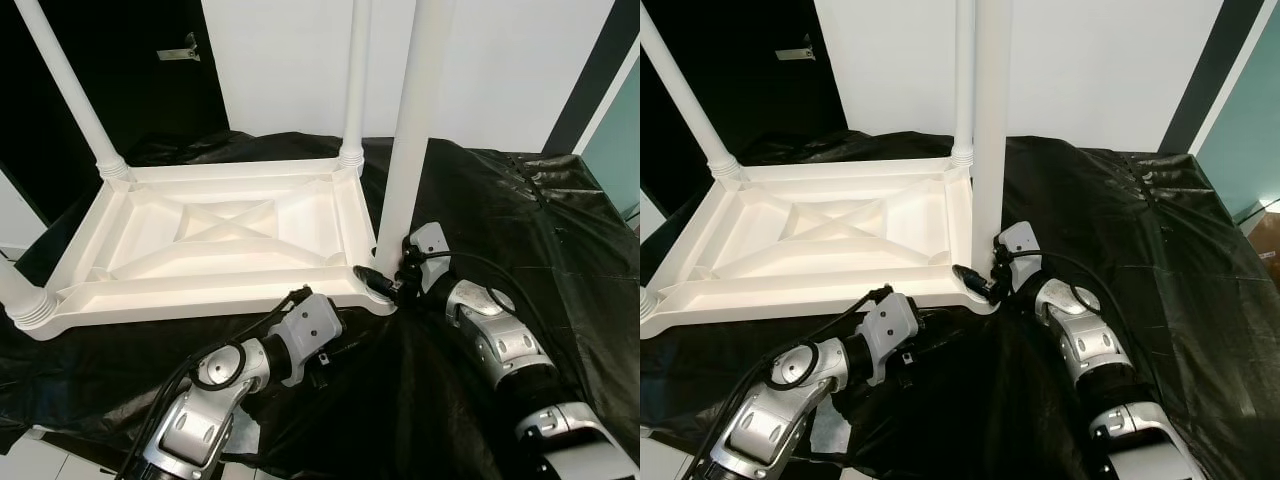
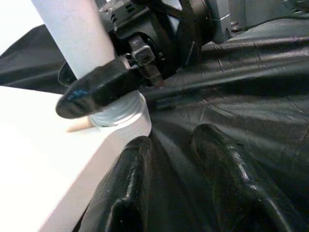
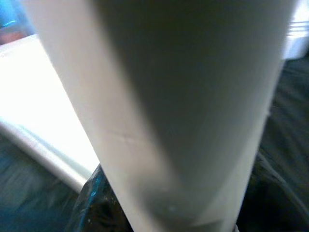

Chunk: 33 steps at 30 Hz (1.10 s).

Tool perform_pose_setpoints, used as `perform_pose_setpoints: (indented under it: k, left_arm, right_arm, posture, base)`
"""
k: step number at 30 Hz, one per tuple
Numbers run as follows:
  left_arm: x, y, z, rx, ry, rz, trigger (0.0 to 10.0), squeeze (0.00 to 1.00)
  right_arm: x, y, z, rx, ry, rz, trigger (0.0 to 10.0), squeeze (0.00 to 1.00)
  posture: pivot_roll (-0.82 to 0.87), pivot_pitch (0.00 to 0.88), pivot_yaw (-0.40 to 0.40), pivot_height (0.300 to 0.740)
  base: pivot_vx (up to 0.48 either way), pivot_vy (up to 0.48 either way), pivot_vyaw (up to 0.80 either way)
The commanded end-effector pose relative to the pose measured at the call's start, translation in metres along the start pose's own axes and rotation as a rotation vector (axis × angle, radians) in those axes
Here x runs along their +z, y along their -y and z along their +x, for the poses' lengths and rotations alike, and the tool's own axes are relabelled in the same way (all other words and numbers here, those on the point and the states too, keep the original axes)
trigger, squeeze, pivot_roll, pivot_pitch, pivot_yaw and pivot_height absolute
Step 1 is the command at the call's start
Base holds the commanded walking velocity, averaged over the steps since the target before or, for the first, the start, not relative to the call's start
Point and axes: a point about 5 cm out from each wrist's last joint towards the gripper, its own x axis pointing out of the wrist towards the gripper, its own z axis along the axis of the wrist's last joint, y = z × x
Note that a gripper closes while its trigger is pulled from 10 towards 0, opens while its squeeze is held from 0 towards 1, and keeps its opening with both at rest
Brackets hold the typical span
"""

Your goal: Building children table

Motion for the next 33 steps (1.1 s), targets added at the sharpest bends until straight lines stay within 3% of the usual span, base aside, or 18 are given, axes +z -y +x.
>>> perform_pose_setpoints:
  k: [1, 2, 5, 7, 10, 13, 14, 15, 16, 24, 25, 26, 27, 31, 33]
  left_arm:
    - [0.000, -0.003, 0.003, 0.037, 0.000, 0.011, 10.0, 0.00]
    - [0.000, -0.003, 0.003, 0.037, 0.000, 0.011, 10.0, 0.00]
    - [0.001, -0.003, 0.005, 0.030, 0.006, 0.014, 10.0, 0.00]
    - [0.001, -0.003, 0.005, 0.030, 0.006, 0.014, 10.0, 0.00]
    - [0.002, -0.002, 0.006, 0.017, 0.012, 0.014, 10.0, 0.00]
    - [0.002, -0.002, 0.007, 0.010, 0.015, 0.015, 10.0, 0.00]
    - [0.003, -0.002, 0.008, 0.004, 0.017, 0.015, 10.0, 0.00]
    - [0.003, -0.002, 0.008, 0.004, 0.017, 0.015, 10.0, 0.00]
    - [0.003, -0.001, 0.009, -0.002, 0.021, 0.017, 10.0, 0.00]
    - [0.005, -0.003, 0.012, 0.006, 0.030, 0.018, 10.0, 0.00]
    - [0.005, -0.002, 0.012, 0.007, 0.031, 0.018, 10.0, 0.00]
    - [0.005, -0.002, 0.012, 0.007, 0.031, 0.017, 10.0, 0.00]
    - [0.005, -0.001, 0.012, 0.007, 0.031, 0.017, 10.0, 0.00]
    - [0.005, -0.001, 0.011, 0.011, 0.030, 0.017, 10.0, 0.00]
    - [0.005, -0.003, 0.009, 0.018, 0.028, 0.019, 10.0, 0.00]
  right_arm:
    - [-0.016, 0.005, -0.007, -0.183, -0.088, -0.002, 0.0, 0.00]
    - [-0.016, 0.005, -0.007, -0.183, -0.088, -0.002, 0.0, 0.00]
    - [-0.022, -0.003, -0.007, -0.380, -0.110, 0.029, 0.0, 0.00]
    - [-0.022, -0.003, -0.007, -0.380, -0.110, 0.029, 0.0, 0.00]
    - [-0.025, -0.015, -0.004, -0.558, -0.134, 0.080, 0.0, 0.00]
    - [-0.023, -0.022, 0.000, -0.589, -0.135, 0.098, 0.0, 0.00]
    - [-0.021, -0.027, 0.004, -0.591, -0.127, 0.101, 0.7, 0.00]
    - [-0.021, -0.027, 0.004, -0.591, -0.127, 0.101, 0.7, 0.00]
    - [-0.017, -0.028, 0.005, -0.580, -0.109, 0.105, 10.0, 0.00]
    - [-0.008, -0.029, 0.001, -0.538, -0.041, 0.114, 10.0, 0.00]
    - [-0.006, -0.028, 0.001, -0.539, -0.031, 0.108, 10.0, 0.64]
    - [-0.005, -0.028, 0.000, -0.541, -0.024, 0.103, 10.0, 0.64]
    - [-0.004, -0.028, -0.001, -0.529, -0.005, 0.107, 10.0, 1.00]
    - [0.001, -0.029, -0.003, -0.474, 0.043, 0.106, 10.0, 1.00]
    - [0.003, -0.025, -0.012, -0.397, 0.096, 0.113, 10.0, 1.00]
  posture:
    - [-0.04, 0.000, -0.013, 0.740]
    - [-0.04, 0.000, -0.013, 0.740]
    - [-0.05, 0.000, -0.006, 0.740]
    - [-0.05, 0.000, -0.006, 0.740]
    - [-0.07, 0.000, 0.004, 0.740]
    - [-0.07, 0.000, 0.007, 0.740]
    - [-0.08, 0.000, 0.008, 0.740]
    - [-0.08, 0.000, 0.008, 0.740]
    - [-0.08, 0.000, 0.005, 0.740]
    - [-0.07, 0.000, -0.003, 0.740]
    - [-0.07, 0.000, -0.005, 0.740]
    - [-0.07, 0.000, -0.005, 0.740]
    - [-0.06, 0.000, -0.004, 0.740]
    - [-0.06, 0.000, -0.006, 0.740]
    - [-0.05, 0.000, -0.008, 0.740]
  base:
    - [0.000, 0.000, 0.00]
    - [0.000, 0.000, 0.00]
    - [0.000, 0.000, 0.00]
    - [0.000, 0.000, 0.00]
    - [0.000, 0.000, 0.00]
    - [0.000, 0.000, 0.00]
    - [0.000, 0.000, 0.00]
    - [0.000, 0.000, 0.00]
    - [0.000, 0.000, 0.00]
    - [0.000, 0.000, 0.00]
    - [0.000, 0.000, 0.00]
    - [0.000, 0.000, 0.00]
    - [0.000, 0.000, 0.00]
    - [0.000, 0.000, 0.00]
    - [0.000, 0.000, 0.00]
